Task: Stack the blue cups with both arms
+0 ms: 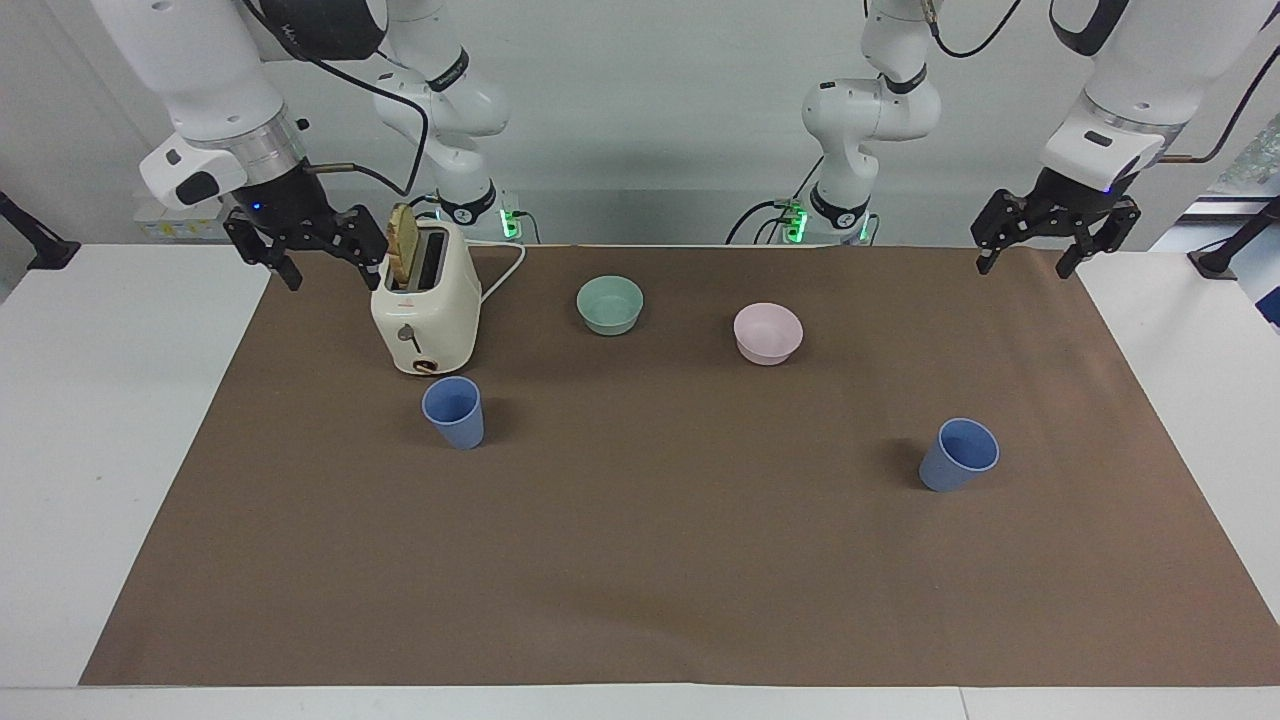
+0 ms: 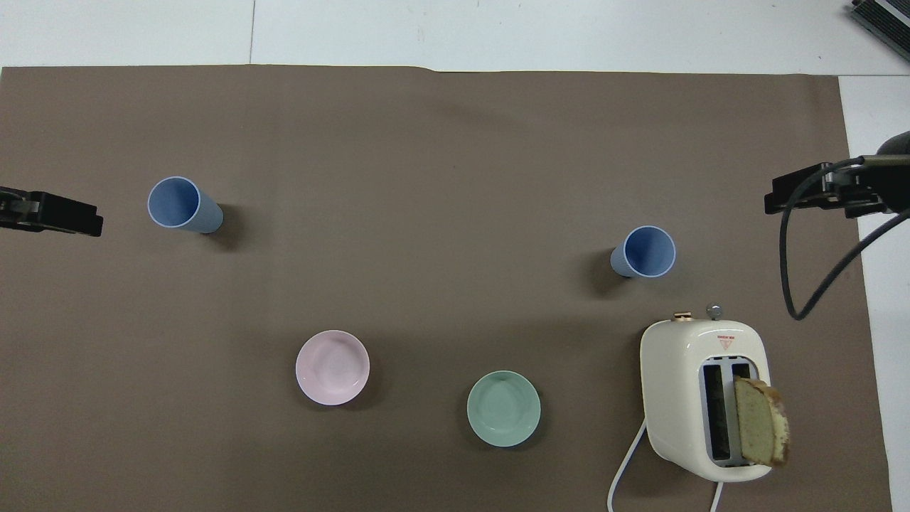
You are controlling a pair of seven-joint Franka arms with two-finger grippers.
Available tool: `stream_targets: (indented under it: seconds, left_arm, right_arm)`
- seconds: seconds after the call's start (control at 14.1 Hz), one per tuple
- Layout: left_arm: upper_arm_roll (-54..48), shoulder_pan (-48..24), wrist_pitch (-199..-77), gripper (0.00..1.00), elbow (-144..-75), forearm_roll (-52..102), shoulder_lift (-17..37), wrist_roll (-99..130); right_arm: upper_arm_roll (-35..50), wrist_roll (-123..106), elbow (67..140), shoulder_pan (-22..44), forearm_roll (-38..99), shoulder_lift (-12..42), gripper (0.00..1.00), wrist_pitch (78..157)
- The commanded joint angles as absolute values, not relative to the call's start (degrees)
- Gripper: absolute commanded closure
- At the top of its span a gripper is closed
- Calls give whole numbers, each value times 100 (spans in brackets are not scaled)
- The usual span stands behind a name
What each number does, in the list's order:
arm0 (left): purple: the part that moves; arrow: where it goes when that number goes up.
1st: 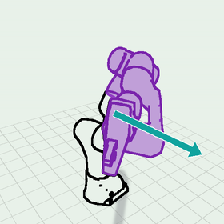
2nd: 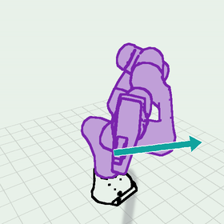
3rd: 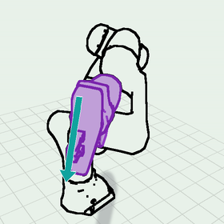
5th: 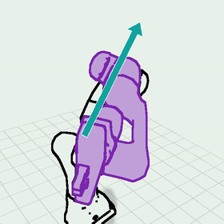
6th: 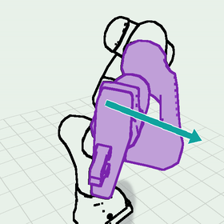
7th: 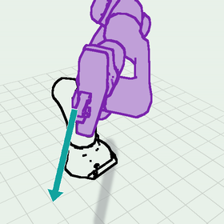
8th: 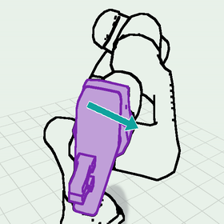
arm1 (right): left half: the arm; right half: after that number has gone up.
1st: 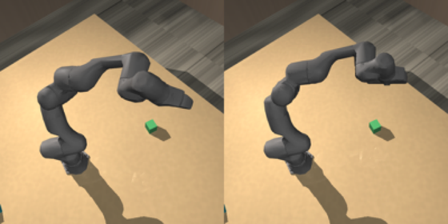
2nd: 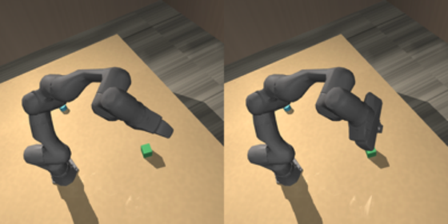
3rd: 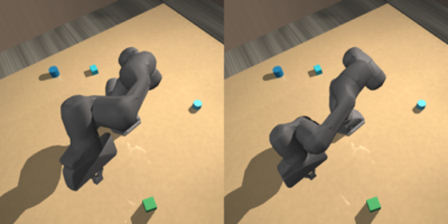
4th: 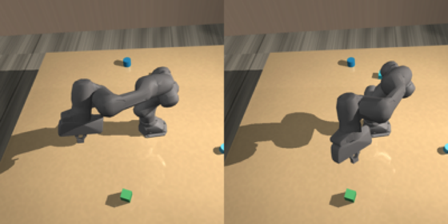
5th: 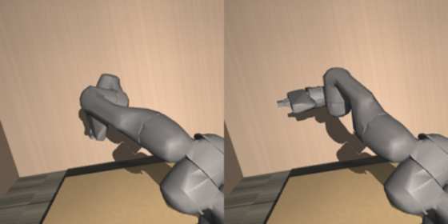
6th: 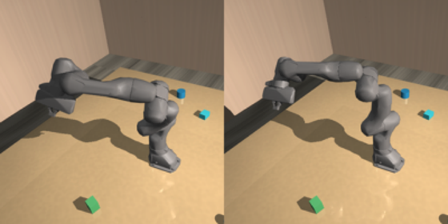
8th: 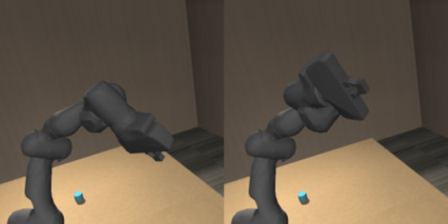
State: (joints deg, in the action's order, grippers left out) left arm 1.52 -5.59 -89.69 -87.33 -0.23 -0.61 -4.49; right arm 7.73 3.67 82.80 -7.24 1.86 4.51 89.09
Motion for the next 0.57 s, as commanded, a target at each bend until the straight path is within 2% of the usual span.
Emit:
stream_targets:
  seconds: [0.0,0.49]
  left_arm:
    - [141,-519,-9026,0,-8859,44,-158,-387]
    - [149,-501,-9035,0,-8859,53,-158,-483]
  right_arm:
    - [809,290,8473,-809,281,308,0,9000]
    - [809,290,8473,-809,290,308,0,9000]
